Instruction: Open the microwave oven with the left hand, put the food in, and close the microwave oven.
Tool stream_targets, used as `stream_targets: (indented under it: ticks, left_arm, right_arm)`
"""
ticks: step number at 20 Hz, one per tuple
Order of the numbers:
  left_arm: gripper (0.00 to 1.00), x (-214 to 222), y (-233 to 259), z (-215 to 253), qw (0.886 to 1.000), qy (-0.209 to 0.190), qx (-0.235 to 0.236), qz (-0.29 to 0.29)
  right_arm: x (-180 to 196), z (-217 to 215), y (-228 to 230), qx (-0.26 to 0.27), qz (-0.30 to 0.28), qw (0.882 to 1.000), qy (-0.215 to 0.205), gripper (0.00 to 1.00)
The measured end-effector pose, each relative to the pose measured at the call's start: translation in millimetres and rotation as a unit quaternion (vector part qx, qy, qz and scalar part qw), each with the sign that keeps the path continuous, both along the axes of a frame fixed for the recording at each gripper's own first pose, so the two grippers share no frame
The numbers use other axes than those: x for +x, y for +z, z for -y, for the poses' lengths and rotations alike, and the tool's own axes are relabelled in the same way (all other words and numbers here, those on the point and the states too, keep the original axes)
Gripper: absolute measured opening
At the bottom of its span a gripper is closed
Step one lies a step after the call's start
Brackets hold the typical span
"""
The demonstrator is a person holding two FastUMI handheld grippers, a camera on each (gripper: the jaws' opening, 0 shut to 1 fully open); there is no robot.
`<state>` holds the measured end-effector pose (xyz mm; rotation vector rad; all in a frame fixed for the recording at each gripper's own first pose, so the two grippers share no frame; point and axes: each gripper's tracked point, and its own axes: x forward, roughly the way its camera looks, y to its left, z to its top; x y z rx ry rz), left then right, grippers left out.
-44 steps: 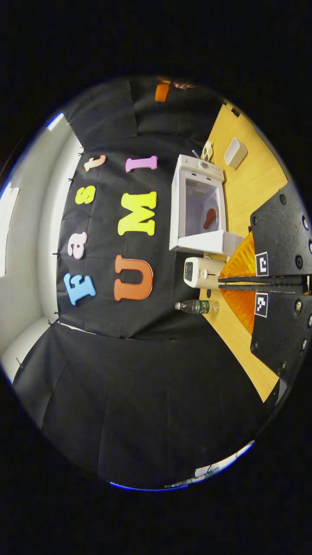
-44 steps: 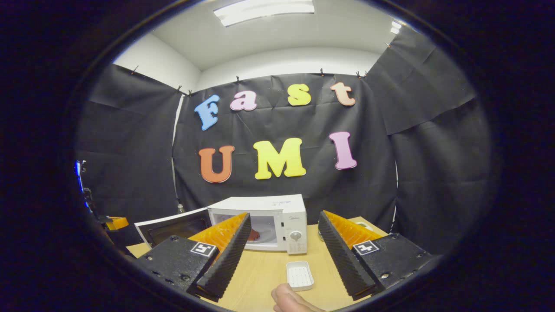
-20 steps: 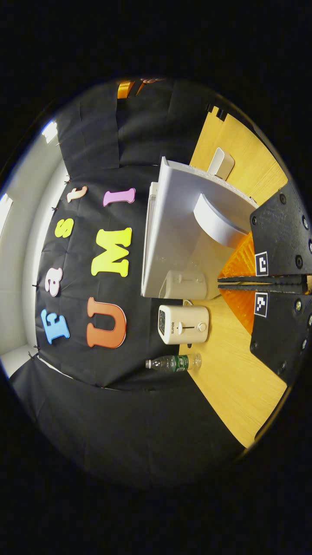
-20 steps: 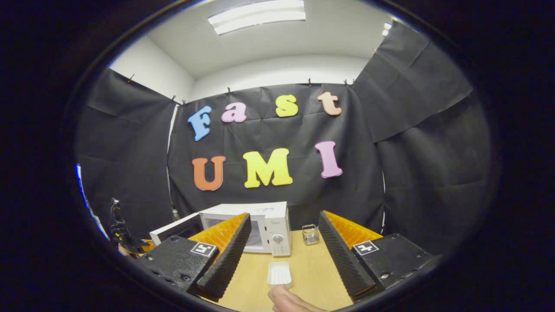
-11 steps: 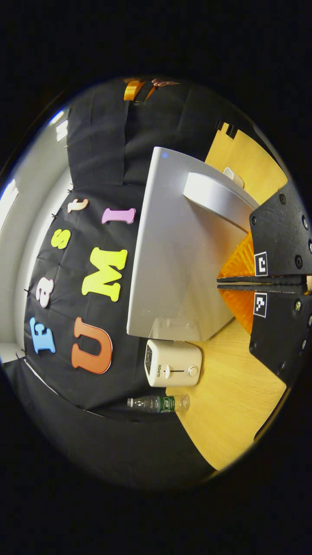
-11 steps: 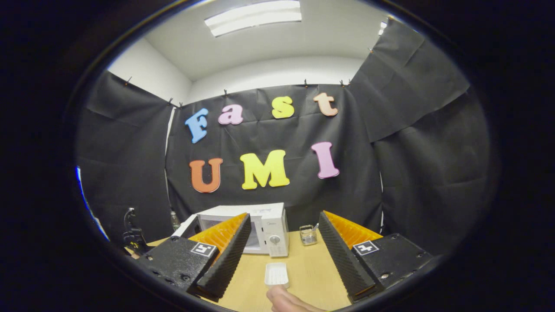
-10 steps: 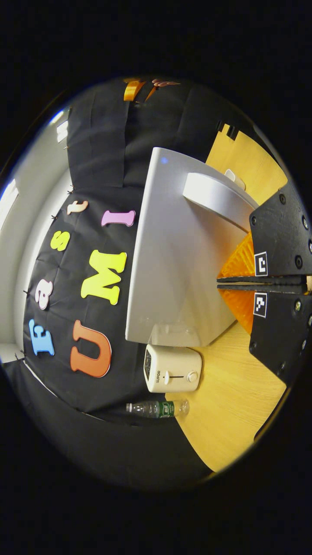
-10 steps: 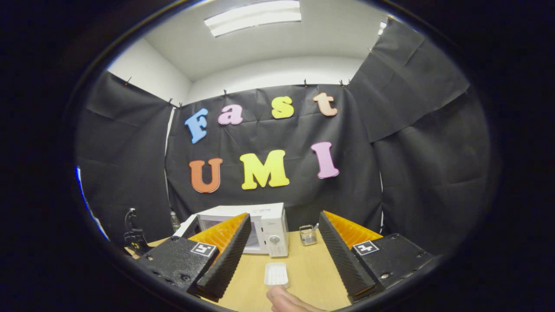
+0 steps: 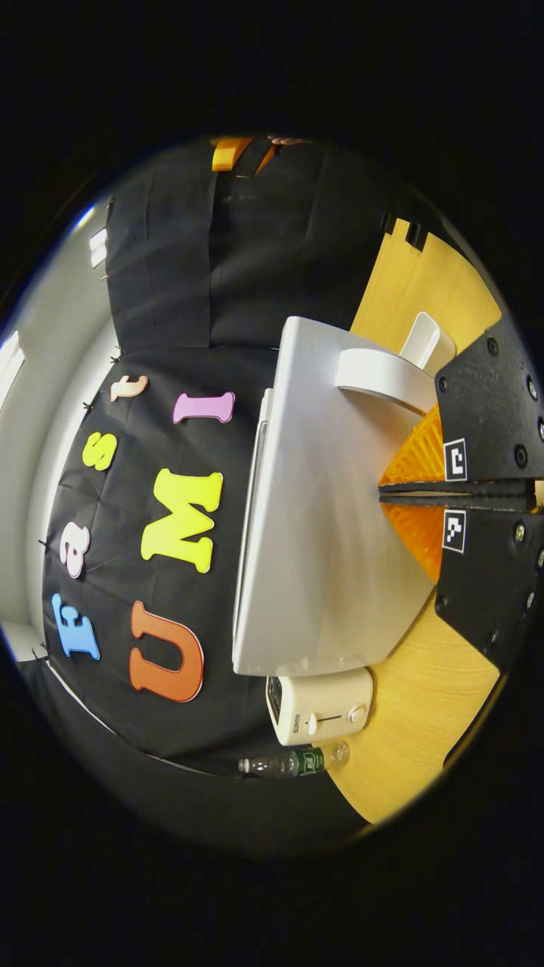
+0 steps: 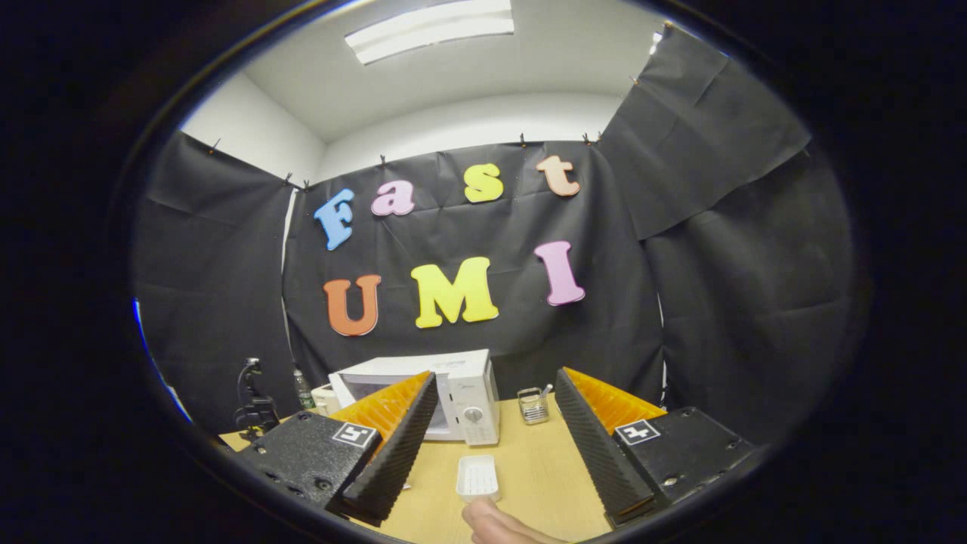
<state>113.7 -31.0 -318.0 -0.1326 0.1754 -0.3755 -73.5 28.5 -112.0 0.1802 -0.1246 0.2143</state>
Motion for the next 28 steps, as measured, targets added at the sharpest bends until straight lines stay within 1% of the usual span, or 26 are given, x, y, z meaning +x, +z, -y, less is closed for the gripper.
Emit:
stream_targets:
  ticks: [1, 2, 3, 4, 5, 6, 7, 8, 9, 10, 11, 13, 14, 16, 19, 20, 21, 25, 28]
  left_arm:
    - [0.12, 7.1, 2.5, 7.7, 1.000, 0.000, 0.003, 0.004]
    - [0.00, 14.8, 6.0, 14.1, 1.000, 0.001, 0.010, 0.010]
    - [0.00, 23.6, 9.3, 21.3, 1.000, 0.002, 0.015, 0.014]
    - [0.00, 32.4, 11.5, 29.1, 1.000, 0.003, 0.017, 0.016]
    - [0.00, 41.8, 12.6, 38.4, 1.000, 0.000, 0.017, 0.016]
    - [0.12, 49.7, 13.2, 47.1, 1.000, -0.004, 0.017, 0.016]
    - [0.00, 58.0, 15.5, 53.6, 1.000, -0.002, 0.022, 0.018]
    - [0.00, 66.0, 15.6, 58.8, 0.999, 0.001, 0.027, 0.018]
    - [0.00, 73.4, 14.2, 67.4, 1.000, -0.001, 0.027, 0.015]
    - [0.00, 80.6, 14.1, 76.8, 1.000, -0.006, 0.025, 0.012]
    - [0.00, 87.7, 12.4, 81.5, 1.000, -0.003, 0.024, 0.008]
    - [0.00, 105.4, 7.7, 81.5, 0.999, 0.016, 0.043, -0.002]
    - [0.00, 114.2, 3.7, 83.0, 0.999, 0.021, 0.044, -0.008]
    - [0.00, 129.6, 2.0, 90.8, 0.999, 0.026, 0.035, -0.012]
    - [0.00, 153.7, -6.8, 92.0, 0.998, 0.044, 0.042, -0.023]
    - [0.00, 155.0, -8.0, 98.6, 0.998, 0.039, 0.034, -0.030]
    - [0.00, 158.9, -1.8, 97.6, 0.998, 0.048, 0.036, -0.019]
    - [0.00, 164.0, -3.4, 96.0, 0.996, 0.078, 0.040, -0.032]
    - [0.00, 165.0, -2.9, 96.1, 0.995, 0.079, 0.047, -0.028]
  right_arm:
    - [2.2, 2.6, 0.2, 0.000, 0.001, 1.000, -0.001, 0.88]
    - [4.5, 5.8, -0.3, 0.000, 0.002, 1.000, -0.003, 0.88]
    - [6.9, 8.9, -1.1, 0.001, 0.001, 1.000, -0.004, 0.88]
    - [9.7, 10.1, -1.5, 0.001, 0.001, 1.000, -0.003, 0.99]
    - [12.7, 12.7, -2.0, 0.001, 0.000, 1.000, -0.003, 0.99]
    - [16.3, 17.0, -2.8, 0.003, 0.000, 1.000, -0.004, 0.88]
    - [18.8, 21.8, -2.8, 0.006, -0.001, 1.000, -0.006, 0.89]
    - [20.8, 24.1, -2.9, 0.008, 0.000, 1.000, -0.006, 0.88]
    - [24.0, 27.0, -2.0, 0.011, 0.000, 1.000, -0.007, 0.99]
    - [27.0, 30.8, -3.9, 0.014, 0.000, 1.000, -0.008, 0.99]
    - [30.1, 33.2, -4.7, 0.016, 0.001, 1.000, -0.007, 0.88]
    - [34.8, 35.1, -8.0, 0.014, 0.002, 1.000, 0.001, 0.88]
    - [36.8, 35.3, -11.7, 0.008, 0.003, 1.000, 0.007, 0.99]
    - [43.3, 45.9, -18.4, 0.002, 0.004, 1.000, 0.007, 0.99]
    - [51.5, 57.5, -23.9, 0.006, 0.006, 1.000, 0.007, 0.99]
    - [54.6, 58.4, -27.5, 0.004, 0.007, 1.000, 0.011, 0.99]
    - [57.0, 61.0, -29.8, 0.001, 0.010, 1.000, 0.013, 0.99]
    - [68.3, 72.9, -40.7, -0.019, 0.019, 1.000, -0.002, 1.00]
    - [69.1, 71.5, -45.9, -0.028, 0.012, 1.000, -0.007, 1.00]
